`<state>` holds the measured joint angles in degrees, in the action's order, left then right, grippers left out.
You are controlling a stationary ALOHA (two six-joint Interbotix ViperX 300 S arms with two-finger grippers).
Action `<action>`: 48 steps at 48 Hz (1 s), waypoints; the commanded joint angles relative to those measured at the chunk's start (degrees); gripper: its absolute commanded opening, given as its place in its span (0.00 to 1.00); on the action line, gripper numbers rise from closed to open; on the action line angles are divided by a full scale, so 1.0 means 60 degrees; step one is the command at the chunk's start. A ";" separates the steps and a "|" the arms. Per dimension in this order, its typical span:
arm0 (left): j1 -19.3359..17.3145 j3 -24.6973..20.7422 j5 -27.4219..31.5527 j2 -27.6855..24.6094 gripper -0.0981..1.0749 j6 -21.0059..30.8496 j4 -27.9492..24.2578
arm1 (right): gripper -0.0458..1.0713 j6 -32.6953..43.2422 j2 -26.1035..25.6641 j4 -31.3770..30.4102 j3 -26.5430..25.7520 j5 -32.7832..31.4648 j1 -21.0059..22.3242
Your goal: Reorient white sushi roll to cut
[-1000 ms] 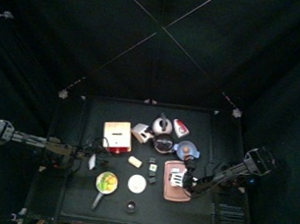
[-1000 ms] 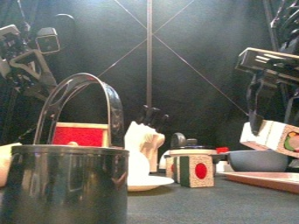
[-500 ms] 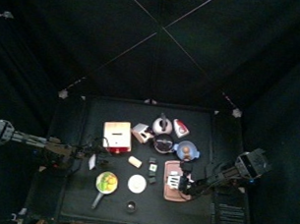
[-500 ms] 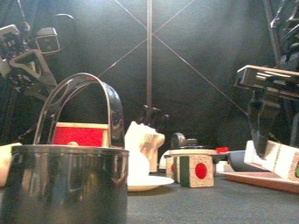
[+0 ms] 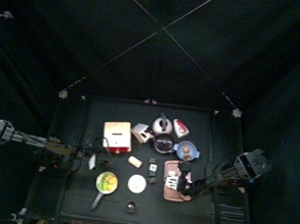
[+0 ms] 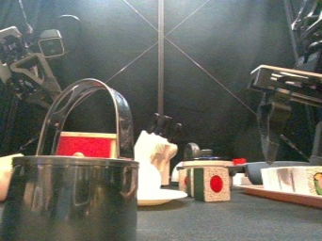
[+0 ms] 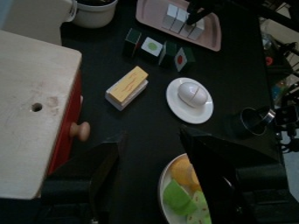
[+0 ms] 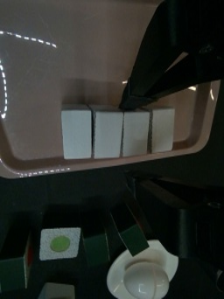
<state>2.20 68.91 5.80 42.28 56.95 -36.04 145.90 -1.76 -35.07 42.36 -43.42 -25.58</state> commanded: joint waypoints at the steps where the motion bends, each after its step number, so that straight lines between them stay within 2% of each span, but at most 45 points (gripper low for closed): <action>1: 0.0000 -0.0132 -0.0059 -0.0015 0.83 -0.0015 0.0015 | 0.85 -0.0015 -0.0117 0.0000 -0.0146 0.0029 -0.0015; 17: -0.0015 -0.0132 -0.0059 -0.0015 0.83 -0.0015 0.0015 | 0.85 -0.0059 -0.0381 -0.0088 0.0015 -0.0439 -0.0029; 36: -0.0015 -0.0132 -0.0044 -0.0015 0.83 -0.0015 0.0015 | 0.85 -0.0059 -0.0410 -0.1216 0.0278 -0.0688 0.0117; 48: -0.0015 -0.0132 -0.0029 -0.0029 0.83 -0.0015 0.0015 | 0.85 -0.0059 -0.0381 -0.1465 0.0293 -0.0542 0.0264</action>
<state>2.20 68.91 5.80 42.28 56.95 -36.04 145.46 -2.46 -43.42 44.47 -46.67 -24.26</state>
